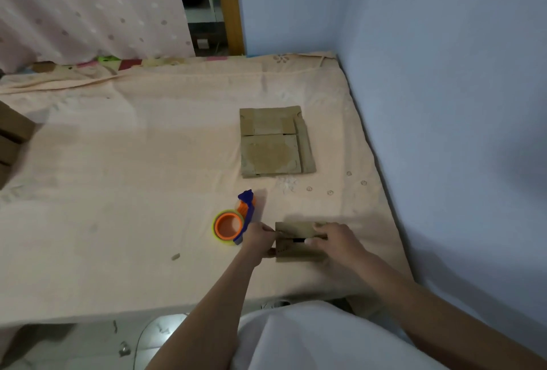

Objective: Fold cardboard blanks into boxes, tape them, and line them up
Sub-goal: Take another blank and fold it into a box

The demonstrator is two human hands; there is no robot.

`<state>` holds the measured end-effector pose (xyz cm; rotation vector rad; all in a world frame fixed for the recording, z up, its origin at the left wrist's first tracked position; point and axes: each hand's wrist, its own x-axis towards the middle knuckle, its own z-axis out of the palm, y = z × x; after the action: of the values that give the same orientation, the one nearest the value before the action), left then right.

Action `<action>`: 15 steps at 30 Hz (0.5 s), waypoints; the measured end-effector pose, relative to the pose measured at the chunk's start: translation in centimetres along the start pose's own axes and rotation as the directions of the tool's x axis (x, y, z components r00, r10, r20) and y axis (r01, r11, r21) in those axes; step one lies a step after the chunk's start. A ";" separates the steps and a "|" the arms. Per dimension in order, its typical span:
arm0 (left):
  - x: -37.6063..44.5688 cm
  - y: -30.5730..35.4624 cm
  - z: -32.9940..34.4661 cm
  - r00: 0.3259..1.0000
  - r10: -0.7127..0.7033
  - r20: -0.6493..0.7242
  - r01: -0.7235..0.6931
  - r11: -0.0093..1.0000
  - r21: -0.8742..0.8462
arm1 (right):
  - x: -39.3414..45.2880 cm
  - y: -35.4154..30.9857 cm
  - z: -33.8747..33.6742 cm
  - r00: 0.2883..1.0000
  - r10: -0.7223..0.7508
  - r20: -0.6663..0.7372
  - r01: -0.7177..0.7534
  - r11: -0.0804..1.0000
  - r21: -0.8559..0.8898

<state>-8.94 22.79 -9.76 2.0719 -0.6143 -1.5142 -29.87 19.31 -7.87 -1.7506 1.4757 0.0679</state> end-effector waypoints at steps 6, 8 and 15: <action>-0.1 -0.5 -0.5 0.993 0.009 0.113 -0.004 0.999 -0.047 | 0.1 0.0 1.9 0.967 -0.076 -0.241 0.029 0.981 -0.194; 0.2 -1.0 -0.6 0.993 0.014 0.118 -0.012 1.000 -0.020 | 0.0 0.1 2.3 0.965 -0.075 -0.251 0.026 0.981 -0.192; 0.9 -1.7 -0.8 0.936 -0.001 0.353 0.086 0.970 -0.226 | -0.9 1.7 3.0 0.993 0.015 -0.116 -0.002 0.993 0.115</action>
<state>-7.78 23.65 -11.26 1.6587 -0.4852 -1.9034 -30.21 21.92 -10.27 -1.6795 1.5398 -0.1151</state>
